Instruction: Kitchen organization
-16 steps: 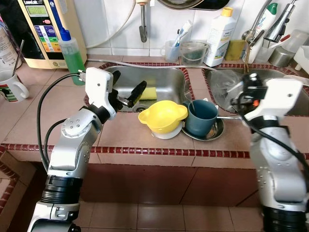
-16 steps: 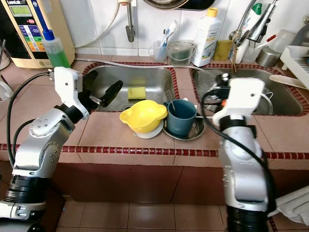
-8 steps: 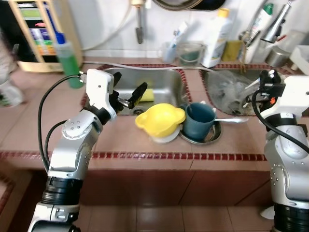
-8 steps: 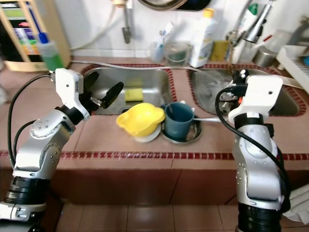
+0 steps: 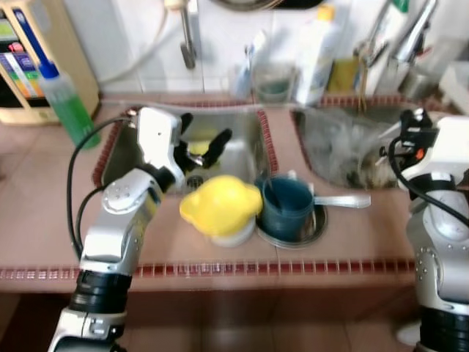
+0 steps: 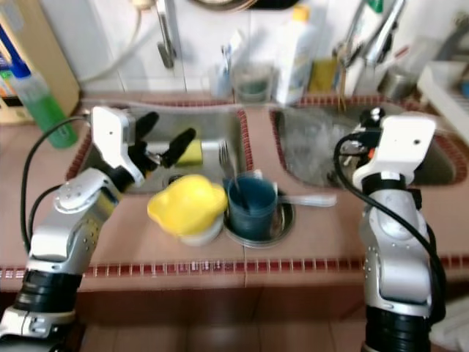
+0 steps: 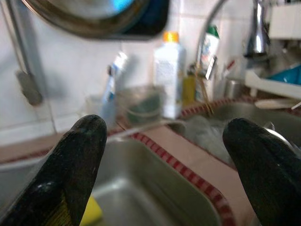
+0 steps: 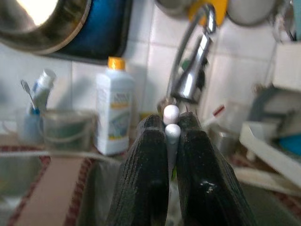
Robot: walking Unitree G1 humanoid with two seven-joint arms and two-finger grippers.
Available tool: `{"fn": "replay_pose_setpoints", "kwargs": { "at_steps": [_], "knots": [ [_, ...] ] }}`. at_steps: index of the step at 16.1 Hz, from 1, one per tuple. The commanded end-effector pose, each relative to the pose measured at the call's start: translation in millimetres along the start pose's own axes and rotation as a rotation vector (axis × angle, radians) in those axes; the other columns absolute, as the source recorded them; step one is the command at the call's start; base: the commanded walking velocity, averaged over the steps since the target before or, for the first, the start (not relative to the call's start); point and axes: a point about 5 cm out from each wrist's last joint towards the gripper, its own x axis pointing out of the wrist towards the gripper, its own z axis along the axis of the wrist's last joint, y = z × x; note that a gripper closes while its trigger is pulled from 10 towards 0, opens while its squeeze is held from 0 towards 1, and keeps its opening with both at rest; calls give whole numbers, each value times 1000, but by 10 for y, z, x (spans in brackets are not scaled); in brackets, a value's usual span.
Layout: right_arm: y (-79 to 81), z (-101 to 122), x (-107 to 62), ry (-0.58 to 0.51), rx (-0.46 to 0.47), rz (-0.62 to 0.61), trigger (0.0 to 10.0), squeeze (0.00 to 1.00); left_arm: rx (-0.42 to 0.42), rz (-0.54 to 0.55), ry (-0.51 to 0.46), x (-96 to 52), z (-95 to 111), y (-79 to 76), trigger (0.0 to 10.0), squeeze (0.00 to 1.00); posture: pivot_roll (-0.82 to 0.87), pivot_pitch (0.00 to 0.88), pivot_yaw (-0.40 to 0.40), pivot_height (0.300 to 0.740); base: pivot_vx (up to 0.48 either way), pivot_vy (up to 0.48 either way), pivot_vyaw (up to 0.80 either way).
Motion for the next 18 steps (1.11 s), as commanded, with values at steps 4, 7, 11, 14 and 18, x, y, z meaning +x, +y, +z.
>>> {"fn": "replay_pose_setpoints", "kwargs": {
  "at_steps": [4, 7, 11, 14, 18],
  "knots": [
    [28, 14, 24, -13, 8, 25, 10000, 0, -11, 45, 3, -45, 27, 79, 10000, 0, -107, 101, 10, 740, 0, 0, 0],
    [-8, -54, 43, 17, 10, 58, 10000, 0, 15, 21, 20, -45, 22, 33, 10000, 0, -108, 111, 11, 740, 0, 0, 0],
    [-40, -125, 67, 52, 26, 167, 10000, 0, 4, 2, 43, -31, 32, -76, 10000, 0, -117, 145, 5, 740, 0, 0, 0],
    [-78, -149, 95, 55, 16, 242, 10000, 0, -4, -27, 58, -26, 65, -188, 10000, 0, -118, 173, -4, 740, 0, 0, 0],
    [-132, -149, 193, 48, 5, 294, 10000, 0, -6, -56, 74, -24, 79, -239, 10000, 0, -114, 207, -1, 740, 0, 0, 0]
  ]
}}
